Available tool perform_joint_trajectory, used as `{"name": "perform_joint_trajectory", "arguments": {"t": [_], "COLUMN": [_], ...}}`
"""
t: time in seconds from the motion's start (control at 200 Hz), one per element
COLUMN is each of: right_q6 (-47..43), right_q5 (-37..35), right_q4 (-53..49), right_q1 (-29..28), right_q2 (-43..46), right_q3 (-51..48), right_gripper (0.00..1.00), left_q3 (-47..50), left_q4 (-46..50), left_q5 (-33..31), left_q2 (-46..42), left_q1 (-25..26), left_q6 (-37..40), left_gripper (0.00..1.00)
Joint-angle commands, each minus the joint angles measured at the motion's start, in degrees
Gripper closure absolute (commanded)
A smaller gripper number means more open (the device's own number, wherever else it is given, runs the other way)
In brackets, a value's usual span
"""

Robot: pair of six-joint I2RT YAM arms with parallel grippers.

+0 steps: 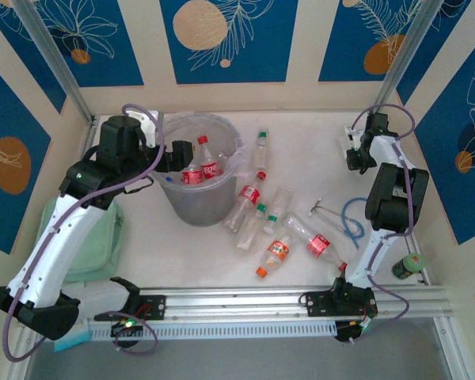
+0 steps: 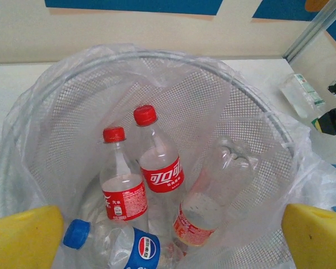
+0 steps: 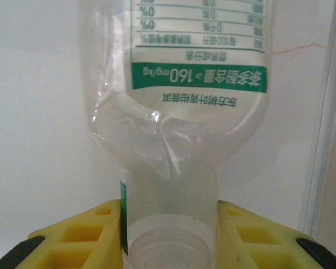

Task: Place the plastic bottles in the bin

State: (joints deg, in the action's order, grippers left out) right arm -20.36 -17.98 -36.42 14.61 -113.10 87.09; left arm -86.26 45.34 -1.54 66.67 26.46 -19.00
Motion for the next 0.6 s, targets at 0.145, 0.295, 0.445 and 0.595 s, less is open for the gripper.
{"name": "perform_joint_trajectory", "arguments": {"t": [0.145, 0.295, 0.445, 0.595], "right_q6": [7.13, 13.68, 19.02, 29.26], "right_q5": [6.82, 16.11, 20.05, 20.68], "right_q4": [-1.72, -0.49, 2.90, 11.97], "right_q1": [-2.18, -5.32, -11.46, -18.70], "right_q2": [9.20, 18.59, 29.95, 43.33], "right_q3": [-0.86, -3.88, -9.36, -18.75], "right_gripper": [0.79, 0.83, 0.89, 1.00], "left_q3": [-1.04, -0.58, -0.90, -1.91], "left_q4": [-2.09, -8.91, -15.42, -20.75], "left_q5": [1.95, 7.45, 11.76, 15.05], "left_q2": [-1.80, -1.03, 1.15, 3.68], "left_q1": [-0.62, -0.62, -0.62, -0.53], "left_q6": [-1.02, -5.71, -9.70, -12.54], "left_gripper": [0.01, 0.02, 0.02, 0.01]}}
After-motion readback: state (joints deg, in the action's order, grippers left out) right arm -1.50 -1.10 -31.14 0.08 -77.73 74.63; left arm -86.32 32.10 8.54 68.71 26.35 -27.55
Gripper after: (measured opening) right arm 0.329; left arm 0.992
